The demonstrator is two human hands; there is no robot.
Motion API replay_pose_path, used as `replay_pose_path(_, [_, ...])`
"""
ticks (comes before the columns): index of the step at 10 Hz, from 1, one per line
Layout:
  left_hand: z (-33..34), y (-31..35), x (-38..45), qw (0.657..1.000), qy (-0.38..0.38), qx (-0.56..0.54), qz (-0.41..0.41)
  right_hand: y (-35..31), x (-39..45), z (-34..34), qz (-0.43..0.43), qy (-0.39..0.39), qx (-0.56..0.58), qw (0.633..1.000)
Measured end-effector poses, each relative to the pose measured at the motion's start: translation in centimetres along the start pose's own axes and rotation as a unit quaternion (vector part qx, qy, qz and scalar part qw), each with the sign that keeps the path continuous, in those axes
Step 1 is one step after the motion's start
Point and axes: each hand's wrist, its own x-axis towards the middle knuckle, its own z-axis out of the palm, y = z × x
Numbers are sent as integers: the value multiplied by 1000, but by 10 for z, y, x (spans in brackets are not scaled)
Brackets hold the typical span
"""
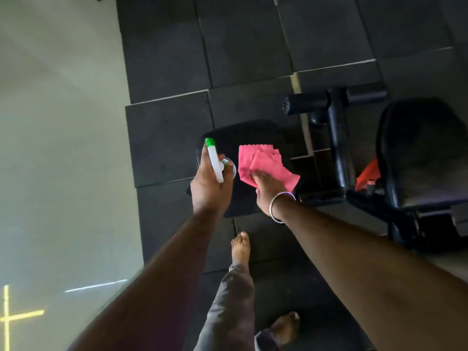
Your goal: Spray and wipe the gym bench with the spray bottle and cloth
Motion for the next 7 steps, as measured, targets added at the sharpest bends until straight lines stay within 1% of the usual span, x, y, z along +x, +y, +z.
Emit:
replay_pose_path(1, [7,-11,15,1000,-5,4,-6,3,9,40,24,-53,-89,994])
replay_pose_path(2, [13,-25,22,1000,2,5,1,7,4,58,19,-16,-106,994])
replay_pose_path(4, [17,-39,30,999,-35,9,-40,6,3,45,14,-48,-111,993])
replay_pose_path(5, [12,-37,31,992,-95,42,-70,0,2,28,19,-71,-81,994])
replay_pose_path(6, [2,-36,20,983,-135,79,-94,-5,-3,8,21,-78,-38,996])
replay_pose_path(7, [-6,-34,10,954,-175,188,-153,-2,-21,-8,6,-70,-58,996])
